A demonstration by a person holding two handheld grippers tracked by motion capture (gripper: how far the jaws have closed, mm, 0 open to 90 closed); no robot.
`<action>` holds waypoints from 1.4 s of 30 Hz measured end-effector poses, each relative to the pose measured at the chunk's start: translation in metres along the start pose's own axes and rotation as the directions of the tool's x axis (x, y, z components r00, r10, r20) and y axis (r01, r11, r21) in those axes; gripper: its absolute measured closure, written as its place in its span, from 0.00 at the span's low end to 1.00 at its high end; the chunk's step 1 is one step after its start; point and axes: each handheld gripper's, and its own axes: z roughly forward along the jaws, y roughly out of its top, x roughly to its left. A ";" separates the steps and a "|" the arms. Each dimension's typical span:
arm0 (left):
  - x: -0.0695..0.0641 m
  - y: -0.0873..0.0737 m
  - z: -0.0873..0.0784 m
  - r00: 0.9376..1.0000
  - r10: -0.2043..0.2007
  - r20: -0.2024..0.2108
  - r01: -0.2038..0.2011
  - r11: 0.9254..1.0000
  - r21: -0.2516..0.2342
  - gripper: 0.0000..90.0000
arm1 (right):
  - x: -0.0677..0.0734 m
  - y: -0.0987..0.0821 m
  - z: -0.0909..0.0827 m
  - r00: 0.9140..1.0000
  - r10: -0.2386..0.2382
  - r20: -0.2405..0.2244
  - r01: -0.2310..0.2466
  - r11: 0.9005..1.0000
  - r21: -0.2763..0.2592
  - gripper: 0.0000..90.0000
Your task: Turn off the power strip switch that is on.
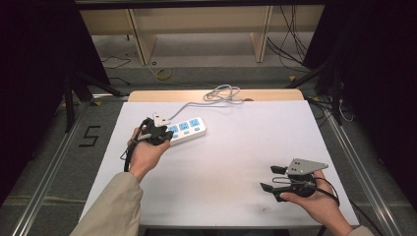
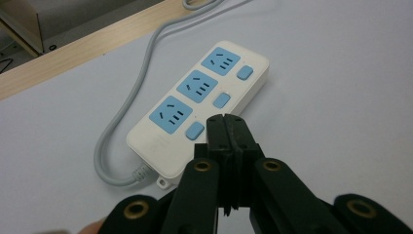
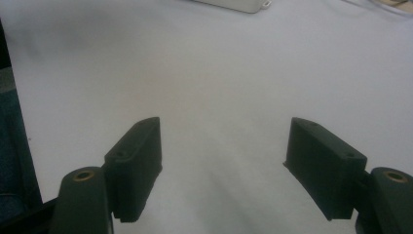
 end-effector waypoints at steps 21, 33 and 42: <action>-0.002 0.012 0.019 1.000 0.012 0.010 -0.012 0.999 0.030 1.00 | 0.000 0.000 0.001 1.000 0.002 -0.001 -0.002 1.000 0.003 0.33; 0.000 0.015 0.028 1.000 0.009 0.008 -0.009 0.999 0.045 1.00 | -0.001 0.000 0.001 1.000 0.001 0.001 -0.001 1.000 0.004 0.33; 0.002 0.019 0.035 1.000 0.011 0.006 -0.011 0.999 0.051 1.00 | -0.001 0.000 0.001 1.000 0.002 0.002 -0.002 1.000 0.006 0.33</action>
